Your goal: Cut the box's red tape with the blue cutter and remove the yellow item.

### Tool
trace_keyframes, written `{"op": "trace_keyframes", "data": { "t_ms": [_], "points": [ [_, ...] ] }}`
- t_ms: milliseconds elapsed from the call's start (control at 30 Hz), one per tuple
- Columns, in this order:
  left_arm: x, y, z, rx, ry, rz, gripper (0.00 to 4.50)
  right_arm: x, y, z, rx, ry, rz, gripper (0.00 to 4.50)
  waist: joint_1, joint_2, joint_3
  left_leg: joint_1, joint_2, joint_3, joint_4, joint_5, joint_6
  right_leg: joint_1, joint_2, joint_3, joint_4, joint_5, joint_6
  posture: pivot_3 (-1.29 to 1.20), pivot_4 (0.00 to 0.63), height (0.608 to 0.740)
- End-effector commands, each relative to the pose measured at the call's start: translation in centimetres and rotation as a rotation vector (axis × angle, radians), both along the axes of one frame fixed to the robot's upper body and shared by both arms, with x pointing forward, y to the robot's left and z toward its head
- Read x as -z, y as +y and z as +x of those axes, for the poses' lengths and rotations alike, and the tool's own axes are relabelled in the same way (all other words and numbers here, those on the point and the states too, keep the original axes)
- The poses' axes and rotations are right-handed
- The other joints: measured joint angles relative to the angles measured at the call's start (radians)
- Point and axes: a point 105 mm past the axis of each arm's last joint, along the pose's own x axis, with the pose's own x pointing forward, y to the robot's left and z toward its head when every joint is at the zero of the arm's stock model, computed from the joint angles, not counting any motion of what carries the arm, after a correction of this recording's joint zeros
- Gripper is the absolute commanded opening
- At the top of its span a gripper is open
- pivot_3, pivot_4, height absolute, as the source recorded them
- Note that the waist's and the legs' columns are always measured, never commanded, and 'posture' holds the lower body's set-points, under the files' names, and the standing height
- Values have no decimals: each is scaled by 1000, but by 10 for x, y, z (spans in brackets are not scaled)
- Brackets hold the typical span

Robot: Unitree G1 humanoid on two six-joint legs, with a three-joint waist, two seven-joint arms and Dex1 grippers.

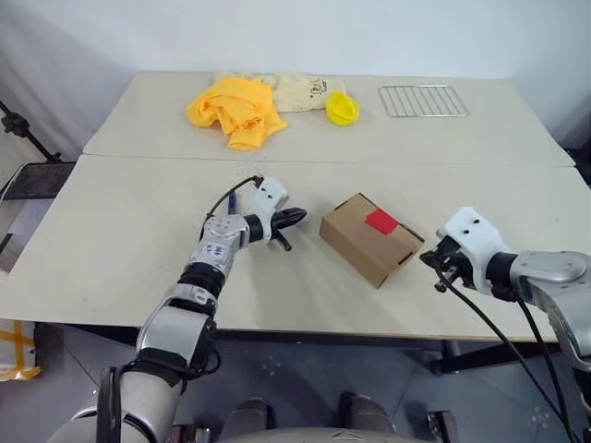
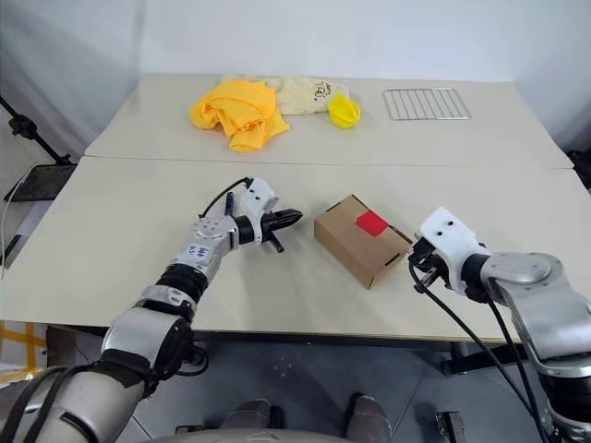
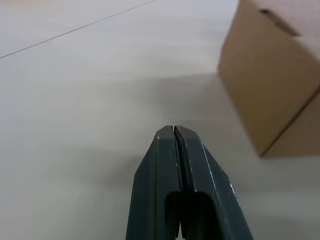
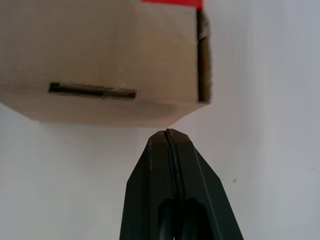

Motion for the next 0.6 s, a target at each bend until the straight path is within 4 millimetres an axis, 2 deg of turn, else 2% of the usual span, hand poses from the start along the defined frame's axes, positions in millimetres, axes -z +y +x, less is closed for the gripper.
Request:
{"op": "trace_keyframes", "data": {
  "t_ms": [33,300,600],
  "points": [
    [-13,-20,-3,81,-45,-1,36,-7,11,-8,-22,-24,3,0,0,0,0,0,0,0,0,0,0,0,0,0,0,0,0,0,150,740],
    [-10,-36,-17,209,-26,11,36,-4,22,-15,-44,1,28,0,-2,-1,0,0,0,0,0,0,0,0,0,0,0,0,0,0,150,740],
    [-2,-31,-24,255,-7,41,36,-2,30,-21,-69,33,38,0,-1,-1,1,0,0,0,0,0,0,0,0,0,0,0,0,0,150,740]
  ]
}}
